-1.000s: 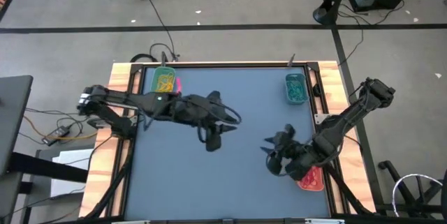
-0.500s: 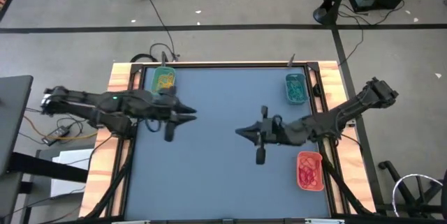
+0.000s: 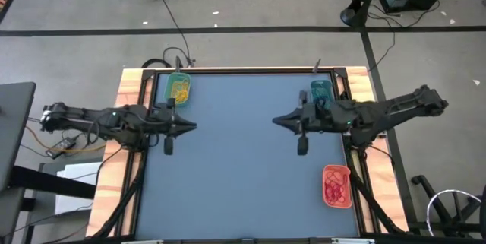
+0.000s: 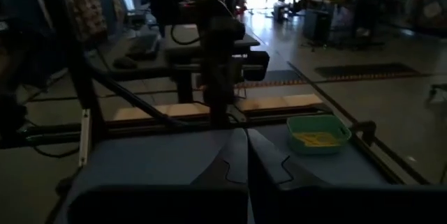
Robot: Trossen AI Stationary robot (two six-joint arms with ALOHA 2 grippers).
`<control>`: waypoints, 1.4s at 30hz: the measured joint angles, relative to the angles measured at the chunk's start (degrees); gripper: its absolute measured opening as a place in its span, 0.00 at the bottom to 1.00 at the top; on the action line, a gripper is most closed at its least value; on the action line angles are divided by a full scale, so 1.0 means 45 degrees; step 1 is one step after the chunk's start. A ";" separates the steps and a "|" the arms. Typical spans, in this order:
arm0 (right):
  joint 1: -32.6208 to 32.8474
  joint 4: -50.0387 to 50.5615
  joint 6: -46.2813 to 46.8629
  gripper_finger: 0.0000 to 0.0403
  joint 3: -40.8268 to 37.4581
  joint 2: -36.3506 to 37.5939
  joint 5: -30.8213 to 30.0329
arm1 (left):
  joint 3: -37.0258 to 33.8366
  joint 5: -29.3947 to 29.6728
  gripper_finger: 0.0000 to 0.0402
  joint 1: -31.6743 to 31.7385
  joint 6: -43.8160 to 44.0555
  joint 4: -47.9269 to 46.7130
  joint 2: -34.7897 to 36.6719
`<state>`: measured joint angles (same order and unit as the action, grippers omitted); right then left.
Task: Sort rubber bands into baskets
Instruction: Return to Home Position
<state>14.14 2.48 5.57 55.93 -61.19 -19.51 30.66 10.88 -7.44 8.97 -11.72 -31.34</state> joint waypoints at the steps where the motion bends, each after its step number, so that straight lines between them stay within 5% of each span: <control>1: -0.0098 0.0126 -0.0119 0.01 -0.0172 0.0330 0.0120 | -0.0238 -0.0070 0.08 -0.0030 -0.0105 0.0616 0.0021; 6: -0.0932 -0.0623 -0.0175 0.01 -0.1837 0.2112 0.1605 | -0.1267 -0.0492 0.03 0.0003 -0.0857 0.2352 0.0450; 16: -0.3063 -0.3185 0.0510 0.01 -0.6397 0.4756 0.5447 | -0.3171 -0.1383 0.01 0.0707 -0.2170 0.2378 0.1507; 26: -0.3864 -0.8371 0.1970 0.01 -1.0484 0.5635 0.6046 | -0.4769 -0.2624 0.01 0.1258 -0.1803 0.4136 0.1503; 42: -0.4648 -0.6415 0.1869 0.01 -1.0922 0.7907 0.5902 | -0.4985 -0.2974 0.01 0.1744 -0.1625 0.3384 0.3057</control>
<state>-6.77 -26.38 13.98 6.79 -25.61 7.05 8.23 -2.51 0.41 1.66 3.51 -17.59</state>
